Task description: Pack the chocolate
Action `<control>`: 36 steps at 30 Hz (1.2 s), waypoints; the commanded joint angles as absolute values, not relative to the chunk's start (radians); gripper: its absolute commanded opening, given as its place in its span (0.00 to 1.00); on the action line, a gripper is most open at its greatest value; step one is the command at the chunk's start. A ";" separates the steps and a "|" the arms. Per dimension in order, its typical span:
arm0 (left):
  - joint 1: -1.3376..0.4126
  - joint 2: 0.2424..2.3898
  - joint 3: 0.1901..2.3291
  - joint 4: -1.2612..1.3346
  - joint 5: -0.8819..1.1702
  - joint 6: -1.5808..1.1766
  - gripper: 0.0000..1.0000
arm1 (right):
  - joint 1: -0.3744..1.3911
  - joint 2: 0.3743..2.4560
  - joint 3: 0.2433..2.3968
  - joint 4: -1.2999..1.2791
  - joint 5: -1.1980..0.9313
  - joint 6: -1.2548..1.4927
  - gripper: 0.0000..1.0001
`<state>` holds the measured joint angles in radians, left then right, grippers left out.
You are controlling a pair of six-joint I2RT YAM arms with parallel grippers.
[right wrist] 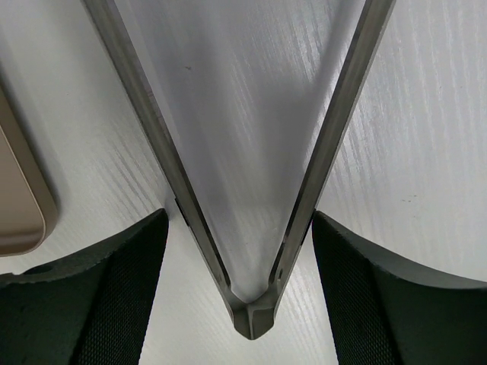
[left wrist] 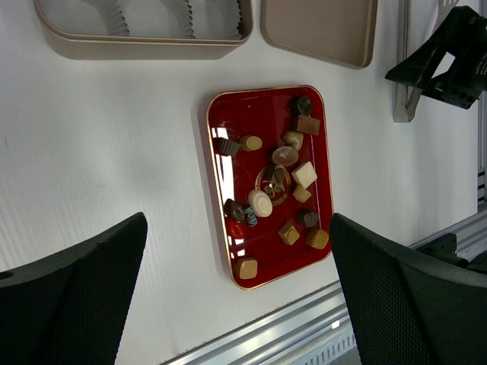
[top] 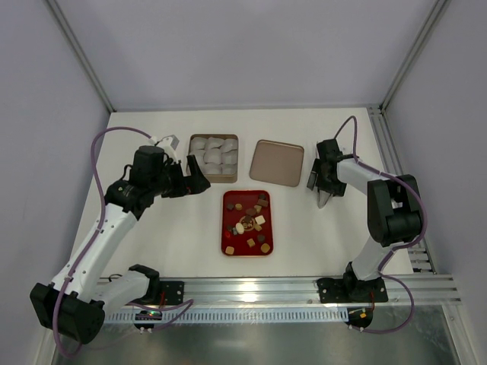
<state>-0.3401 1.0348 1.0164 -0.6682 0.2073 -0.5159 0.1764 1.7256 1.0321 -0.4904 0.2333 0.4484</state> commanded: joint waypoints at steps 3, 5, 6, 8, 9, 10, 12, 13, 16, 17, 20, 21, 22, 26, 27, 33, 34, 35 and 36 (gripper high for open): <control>-0.342 1.023 1.009 -0.627 0.216 -0.506 1.00 | 0.160 1.712 1.046 -0.485 0.235 0.534 0.77; -0.342 1.025 1.008 -0.629 0.216 -0.503 1.00 | 0.147 1.715 1.051 -0.486 0.235 0.523 0.76; -0.342 1.025 1.008 -0.629 0.218 -0.503 1.00 | 0.146 1.720 1.055 -0.485 0.229 0.515 0.76; -0.342 1.025 1.008 -0.629 0.216 -0.505 0.99 | 0.138 1.721 1.060 -0.483 0.225 0.494 0.75; -0.342 1.028 1.009 -0.629 0.218 -0.506 1.00 | 0.135 1.723 1.061 -0.480 0.225 0.489 0.75; -0.342 1.029 1.008 -0.629 0.221 -0.506 1.00 | 0.132 1.726 1.062 -0.477 0.221 0.483 0.75; -0.342 1.031 1.009 -0.629 0.224 -0.509 1.00 | 0.127 1.732 1.066 -0.459 0.209 0.460 0.75; -0.342 1.032 1.009 -0.629 0.225 -0.509 1.00 | 0.127 1.744 1.071 -0.456 0.195 0.454 0.75; -0.342 1.034 1.012 -0.629 0.225 -0.511 1.00 | 0.126 1.758 1.083 -0.442 0.170 0.433 0.73; -0.342 1.034 1.014 -0.629 0.225 -0.514 1.00 | 0.127 1.770 1.088 -0.440 0.170 0.430 0.73; -0.342 1.034 1.015 -0.629 0.219 -0.512 1.00 | 0.126 1.789 1.100 -0.439 0.172 0.410 0.73; -0.342 1.034 1.015 -0.629 0.221 -0.512 1.00 | 0.127 1.790 1.100 -0.437 0.169 0.405 0.73; -0.344 1.034 1.015 -0.629 0.221 -0.512 1.00 | 0.124 1.792 1.098 -0.433 0.169 0.394 0.73; -0.342 1.034 1.012 -0.629 0.218 -0.515 1.00 | 0.115 1.799 1.092 -0.429 0.146 0.377 0.67; -0.342 1.037 1.012 -0.629 0.218 -0.514 1.00 | 0.114 1.799 1.092 -0.430 0.143 0.374 0.67; -0.344 1.035 1.012 -0.629 0.221 -0.515 1.00 | 0.115 1.799 1.088 -0.437 0.141 0.371 0.66; -0.342 1.037 1.012 -0.629 0.221 -0.515 1.00 | 0.114 1.796 1.085 -0.433 0.141 0.373 0.65; -0.342 1.035 1.012 -0.629 0.221 -0.517 1.00 | 0.115 1.793 1.080 -0.427 0.140 0.371 0.65; -0.342 1.035 1.012 -0.629 0.221 -0.515 1.00 | 0.114 1.789 1.074 -0.422 0.143 0.368 0.63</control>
